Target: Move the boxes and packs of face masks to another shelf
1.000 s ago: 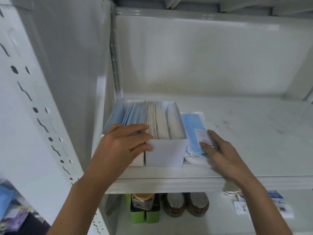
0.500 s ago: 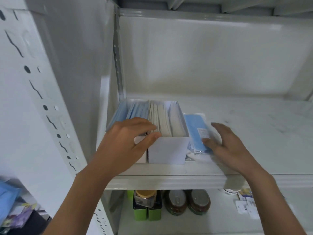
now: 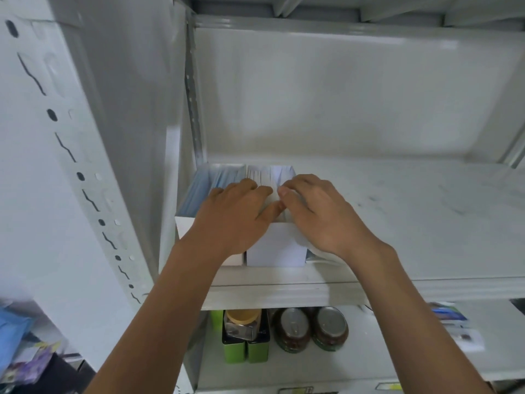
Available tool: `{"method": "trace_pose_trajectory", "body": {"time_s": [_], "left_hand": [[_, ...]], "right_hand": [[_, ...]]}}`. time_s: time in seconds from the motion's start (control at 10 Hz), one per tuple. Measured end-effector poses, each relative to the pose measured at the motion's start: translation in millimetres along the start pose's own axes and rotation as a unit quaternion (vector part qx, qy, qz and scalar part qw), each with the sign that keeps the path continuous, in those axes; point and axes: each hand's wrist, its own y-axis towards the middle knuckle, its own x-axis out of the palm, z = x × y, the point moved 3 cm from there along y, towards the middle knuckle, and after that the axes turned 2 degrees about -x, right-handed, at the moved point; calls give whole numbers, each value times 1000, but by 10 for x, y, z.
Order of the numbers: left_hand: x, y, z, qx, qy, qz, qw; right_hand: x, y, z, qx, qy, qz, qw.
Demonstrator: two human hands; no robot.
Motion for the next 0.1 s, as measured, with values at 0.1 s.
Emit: {"method": "trace_pose_trajectory", "body": {"time_s": [0.1], "left_hand": [[-45,-71,4,3,-20,62,998]], "right_hand": [[-40,-102,63,3,41,45,998]]}}
